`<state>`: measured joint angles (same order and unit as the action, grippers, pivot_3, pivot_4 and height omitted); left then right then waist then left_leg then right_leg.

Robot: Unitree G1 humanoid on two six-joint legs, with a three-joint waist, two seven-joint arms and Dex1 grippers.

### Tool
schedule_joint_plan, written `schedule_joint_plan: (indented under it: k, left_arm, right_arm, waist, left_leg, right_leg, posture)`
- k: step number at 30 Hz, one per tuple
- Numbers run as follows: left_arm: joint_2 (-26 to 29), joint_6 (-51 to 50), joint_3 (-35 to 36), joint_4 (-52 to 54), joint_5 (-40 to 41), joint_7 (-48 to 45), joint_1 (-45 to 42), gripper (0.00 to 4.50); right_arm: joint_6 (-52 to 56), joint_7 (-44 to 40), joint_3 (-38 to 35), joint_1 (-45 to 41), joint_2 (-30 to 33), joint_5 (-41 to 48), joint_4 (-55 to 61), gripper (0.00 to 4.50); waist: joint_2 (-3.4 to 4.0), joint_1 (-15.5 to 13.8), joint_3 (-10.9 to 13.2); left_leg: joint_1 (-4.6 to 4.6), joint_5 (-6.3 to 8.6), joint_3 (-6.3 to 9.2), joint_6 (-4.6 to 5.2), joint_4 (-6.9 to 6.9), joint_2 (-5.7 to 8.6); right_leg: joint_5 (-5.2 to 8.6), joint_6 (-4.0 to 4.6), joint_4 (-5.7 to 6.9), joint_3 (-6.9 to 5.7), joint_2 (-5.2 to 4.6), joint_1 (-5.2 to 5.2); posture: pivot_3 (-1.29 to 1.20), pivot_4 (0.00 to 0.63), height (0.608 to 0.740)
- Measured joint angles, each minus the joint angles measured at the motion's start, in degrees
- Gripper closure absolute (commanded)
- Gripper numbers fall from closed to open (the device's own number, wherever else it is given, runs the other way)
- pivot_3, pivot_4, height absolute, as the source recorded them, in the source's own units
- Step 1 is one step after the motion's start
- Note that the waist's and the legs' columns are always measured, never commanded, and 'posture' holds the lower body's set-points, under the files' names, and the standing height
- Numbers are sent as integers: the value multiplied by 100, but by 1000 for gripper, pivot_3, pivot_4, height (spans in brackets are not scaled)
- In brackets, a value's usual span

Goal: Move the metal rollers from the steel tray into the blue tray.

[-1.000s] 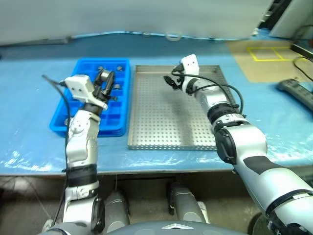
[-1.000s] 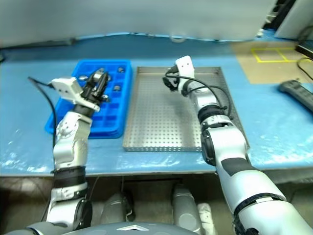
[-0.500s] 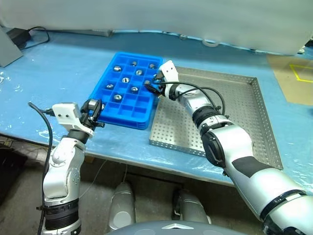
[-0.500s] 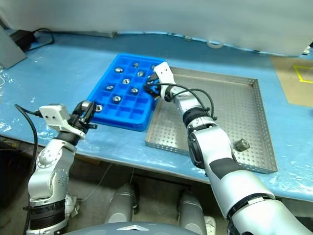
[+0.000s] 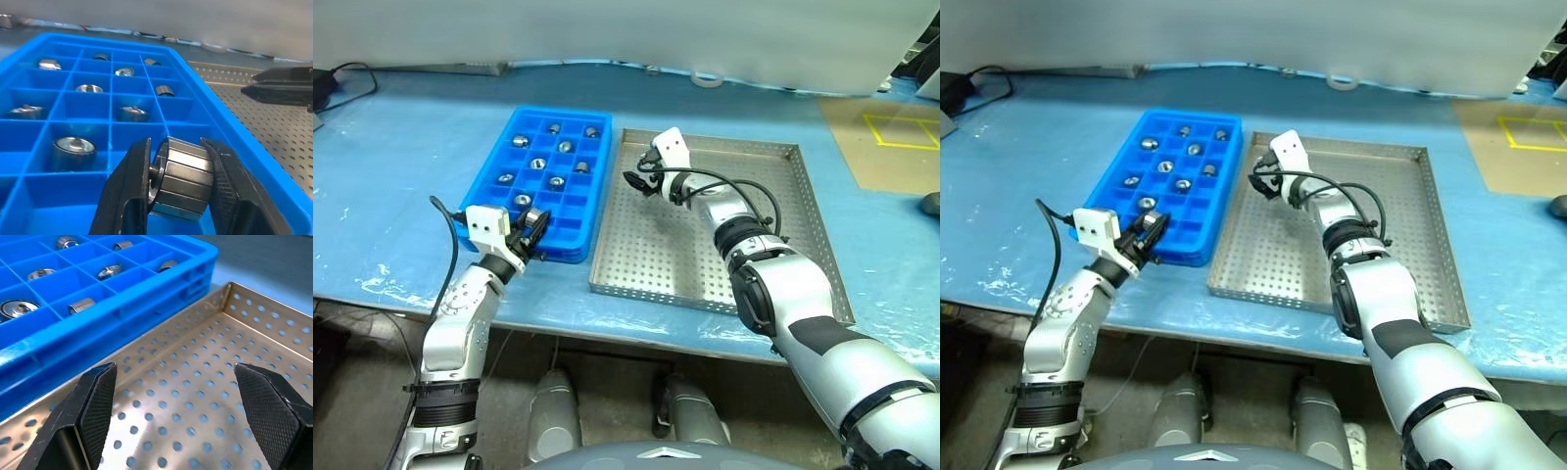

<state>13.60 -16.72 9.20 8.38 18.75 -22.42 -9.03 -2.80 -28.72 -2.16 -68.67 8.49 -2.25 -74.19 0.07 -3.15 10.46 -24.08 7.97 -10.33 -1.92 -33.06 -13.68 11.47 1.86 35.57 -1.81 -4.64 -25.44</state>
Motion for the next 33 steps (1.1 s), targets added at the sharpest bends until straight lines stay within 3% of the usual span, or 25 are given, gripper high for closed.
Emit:
schedule_joint_plan:
  k: [6,14,21,26,29,33]
  left_arm:
    - [44,61,18,-153,-65,71,-177,564]
    - [-56,182,248,-311,488,-211,-676,564]
    - [-49,608,-615,-1795,228,-1379,-1928,564]
    - [-291,1227,-953,-3100,-77,-1899,-2710,564]
    - [-538,1543,-1221,-3633,-275,-2156,-3041,514]
    - [-691,1872,-1400,-3930,-445,-2403,-3159,514]
  right_arm:
    - [0,41,-1,0,39,1,19,515]
    - [-40,203,-38,73,411,7,135,515]
    - [-5,231,-214,699,1219,81,636,515]
    - [468,-461,-465,1494,1819,502,1867,515]
    - [1197,-1315,-431,2298,2042,912,3301,15]
    - [2237,-2019,-294,3150,2286,1311,4823,15]
  waist:
    - [0,78,0]
    - [0,81,0]
    - [-2,206,-1]
    - [-5,461,-3]
    - [-7,574,-4]
    - [-8,702,-4]
  left_leg:
    - [16,-4,-2,-7,0,1]
    - [20,-4,-14,-6,-2,4]
    - [35,4,-46,11,-15,8]
    - [43,5,-72,50,-21,4]
    - [47,8,-74,56,-18,0]
    - [66,10,-85,54,-19,0]
  right_leg:
    - [-1,2,13,13,2,6]
    - [-1,3,11,25,4,9]
    - [-4,1,11,56,3,17]
    - [-4,0,4,81,23,15]
    - [-4,0,-4,88,32,17]
    - [-9,-7,-2,100,34,23]
  posture:
    - [-118,150,740]
    - [-302,150,740]
    - [-467,150,740]
    - [-540,150,740]
    - [-551,150,740]
    - [-555,150,740]
